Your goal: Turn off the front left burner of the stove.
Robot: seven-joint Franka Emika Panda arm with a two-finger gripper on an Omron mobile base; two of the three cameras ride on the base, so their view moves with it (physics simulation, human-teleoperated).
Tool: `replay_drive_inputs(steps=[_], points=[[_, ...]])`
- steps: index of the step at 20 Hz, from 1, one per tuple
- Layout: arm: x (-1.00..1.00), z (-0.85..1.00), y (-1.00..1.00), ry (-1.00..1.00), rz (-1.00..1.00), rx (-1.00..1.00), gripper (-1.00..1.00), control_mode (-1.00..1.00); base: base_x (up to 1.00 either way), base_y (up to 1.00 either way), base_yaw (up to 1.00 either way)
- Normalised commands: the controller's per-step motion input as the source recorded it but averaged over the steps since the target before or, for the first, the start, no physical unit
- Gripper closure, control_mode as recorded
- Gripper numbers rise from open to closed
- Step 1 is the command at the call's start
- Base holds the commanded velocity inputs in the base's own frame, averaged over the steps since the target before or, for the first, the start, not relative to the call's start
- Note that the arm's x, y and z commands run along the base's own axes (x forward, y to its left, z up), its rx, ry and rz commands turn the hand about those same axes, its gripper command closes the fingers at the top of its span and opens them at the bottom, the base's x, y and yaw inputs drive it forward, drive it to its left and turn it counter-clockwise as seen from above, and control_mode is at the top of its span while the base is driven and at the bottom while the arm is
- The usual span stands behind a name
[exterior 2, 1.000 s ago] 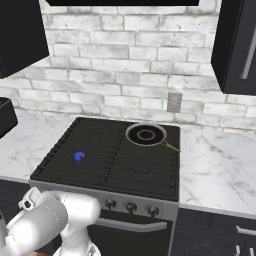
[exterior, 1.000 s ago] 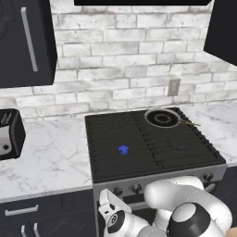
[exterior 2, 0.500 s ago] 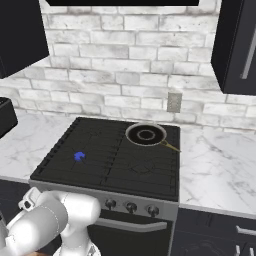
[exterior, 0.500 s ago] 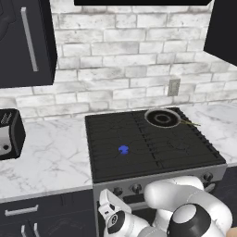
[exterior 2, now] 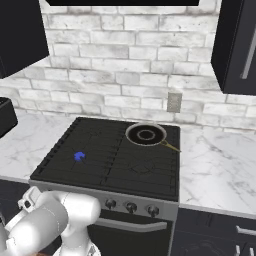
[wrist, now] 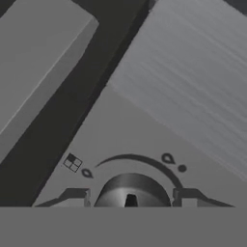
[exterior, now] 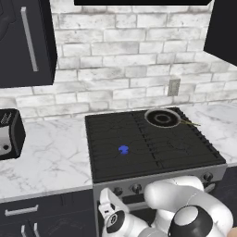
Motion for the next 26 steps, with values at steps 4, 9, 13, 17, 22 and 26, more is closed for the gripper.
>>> replay_drive_inputs(steps=[4, 9, 13, 17, 22, 26], points=[[0.00, 0.08, 0.00, -0.16, -0.13, 0.42, 1.00, -1.00, 0.00, 0.00, 0.00], [0.00, 0.01, 0.00, -0.14, -0.14, 0.50, 1.00, -1.00, 0.00, 0.00, 0.00], [0.00, 0.00, 0.00, -0.14, -0.10, 0.49, 1.00, -1.00, 0.00, 0.00, 0.00], [0.00, 0.00, -0.07, -0.15, -0.10, 0.52, 1.00, -1.00, 0.00, 0.00, 0.00], [0.00, 0.00, -0.12, -0.18, -0.11, 0.53, 1.00, -1.00, 0.00, 0.00, 0.00], [0.01, 0.00, -0.15, -0.21, -0.10, 0.55, 1.00, -1.00, 0.00, 0.00, 0.00]])
